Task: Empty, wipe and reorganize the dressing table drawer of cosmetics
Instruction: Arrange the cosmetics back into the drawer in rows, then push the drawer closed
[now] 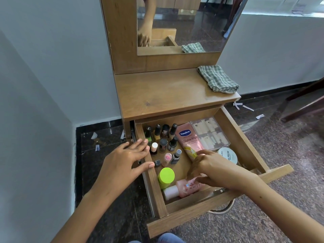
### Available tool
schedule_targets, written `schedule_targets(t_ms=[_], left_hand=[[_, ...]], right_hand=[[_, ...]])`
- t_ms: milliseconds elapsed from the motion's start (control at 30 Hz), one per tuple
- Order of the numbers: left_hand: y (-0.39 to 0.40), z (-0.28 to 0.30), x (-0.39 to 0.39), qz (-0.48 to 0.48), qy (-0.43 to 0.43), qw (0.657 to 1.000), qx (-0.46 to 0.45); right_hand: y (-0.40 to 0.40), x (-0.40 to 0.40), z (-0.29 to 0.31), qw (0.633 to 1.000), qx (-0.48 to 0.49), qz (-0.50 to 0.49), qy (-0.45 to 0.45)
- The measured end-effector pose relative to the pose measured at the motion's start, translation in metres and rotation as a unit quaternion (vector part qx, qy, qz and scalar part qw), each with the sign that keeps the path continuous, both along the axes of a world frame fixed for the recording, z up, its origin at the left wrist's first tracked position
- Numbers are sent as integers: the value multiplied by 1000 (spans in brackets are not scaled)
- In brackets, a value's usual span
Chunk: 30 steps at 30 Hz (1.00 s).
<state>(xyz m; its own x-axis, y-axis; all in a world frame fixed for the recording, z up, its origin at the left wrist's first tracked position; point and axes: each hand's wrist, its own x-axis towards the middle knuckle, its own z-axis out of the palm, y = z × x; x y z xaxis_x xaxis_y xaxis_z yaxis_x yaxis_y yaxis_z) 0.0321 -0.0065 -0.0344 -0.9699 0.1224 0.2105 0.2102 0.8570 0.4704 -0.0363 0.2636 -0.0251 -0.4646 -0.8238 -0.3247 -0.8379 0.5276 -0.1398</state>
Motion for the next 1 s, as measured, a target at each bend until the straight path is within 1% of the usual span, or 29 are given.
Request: schedule_targets(t_ms=[100,167,233,300,367,467,533,567,633,700,767,833,900,1000], left_hand=[[0,0,0,2,-5,1000,5],[1,2,1,1,-1,1000,2],[3,6,3,3,-15,1000,6],[2,7,5,-1,-33,999,8],[2,8,10,-13,-27,999,13],[7,15,38,-20,16,999,37],[16,25,65,-26,48,996,74],[21,28,80,-29,64,994,83],[35,30,107,-36,102,992,72],[49,23,127,-42,141,988,38],[64,12,142,-46,173,984,-22],[74,0,151,-42,175,979,-90],[80,-9,155,-27,159,978,-131],[83,-14,158,-6,145,974,-173]], right_hand=[[3,1,2,999,-36,-8,13],[7,3,4,995,-85,-25,45],[11,7,8,985,-140,-64,81],[16,18,15,965,-207,-117,106],[24,36,20,928,-295,-186,134],[39,77,25,850,-414,-274,179],[51,106,16,811,-451,-298,224],[57,121,8,804,-456,-297,239],[67,148,-19,816,-441,-282,246],[74,168,-53,841,-402,-270,242],[74,183,-83,872,-339,-263,237],[72,190,-106,894,-278,-257,239],[68,187,-118,902,-236,-267,245],[63,180,-120,898,-218,-281,259]])
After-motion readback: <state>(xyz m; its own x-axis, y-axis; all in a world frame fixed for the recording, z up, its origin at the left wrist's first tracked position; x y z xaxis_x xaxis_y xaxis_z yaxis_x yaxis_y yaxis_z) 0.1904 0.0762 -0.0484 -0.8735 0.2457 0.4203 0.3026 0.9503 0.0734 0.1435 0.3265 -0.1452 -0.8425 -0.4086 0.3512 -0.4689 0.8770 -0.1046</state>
